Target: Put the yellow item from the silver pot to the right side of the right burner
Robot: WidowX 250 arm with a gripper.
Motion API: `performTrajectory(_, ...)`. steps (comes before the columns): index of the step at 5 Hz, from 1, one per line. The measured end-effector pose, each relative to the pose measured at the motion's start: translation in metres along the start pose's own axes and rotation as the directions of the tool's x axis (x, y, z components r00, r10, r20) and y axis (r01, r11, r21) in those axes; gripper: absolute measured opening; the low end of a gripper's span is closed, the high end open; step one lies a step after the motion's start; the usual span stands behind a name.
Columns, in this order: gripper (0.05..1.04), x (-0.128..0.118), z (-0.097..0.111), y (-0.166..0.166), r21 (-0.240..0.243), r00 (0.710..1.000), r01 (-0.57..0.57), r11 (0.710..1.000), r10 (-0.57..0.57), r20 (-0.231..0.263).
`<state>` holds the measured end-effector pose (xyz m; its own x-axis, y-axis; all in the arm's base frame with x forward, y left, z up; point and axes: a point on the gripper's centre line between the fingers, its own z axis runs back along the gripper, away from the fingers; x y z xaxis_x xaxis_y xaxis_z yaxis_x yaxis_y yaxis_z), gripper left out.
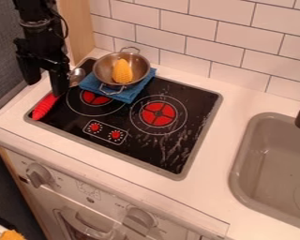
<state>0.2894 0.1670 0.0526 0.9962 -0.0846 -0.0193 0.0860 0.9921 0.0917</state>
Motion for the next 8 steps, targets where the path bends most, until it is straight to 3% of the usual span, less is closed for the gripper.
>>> performTrajectory(1, 1.001, -0.001, -0.010, -0.003, -0.020, 1.000, -0.003, 1.000, 0.003, -0.024)
performTrajectory(2, 1.001, 0.009, 0.001, -0.017, -0.033, 1.000, -0.015, 0.999, 0.015, -0.012)
performTrajectory(4, 1.001, 0.056, 0.081, -0.030, -0.037, 0.993, 0.015, 0.999, -0.011, 0.113)
performTrajectory(5, 1.001, 0.086, 0.078, -0.053, 0.000, 0.993, 0.052, 0.999, -0.052, 0.104)
performTrajectory(6, 1.001, 0.099, 0.042, -0.069, 0.009, 0.997, 0.074, 0.997, -0.074, 0.029)
performTrajectory(8, 1.001, 0.122, -0.008, -0.075, 0.059, 0.996, 0.066, 0.996, -0.062, -0.070)
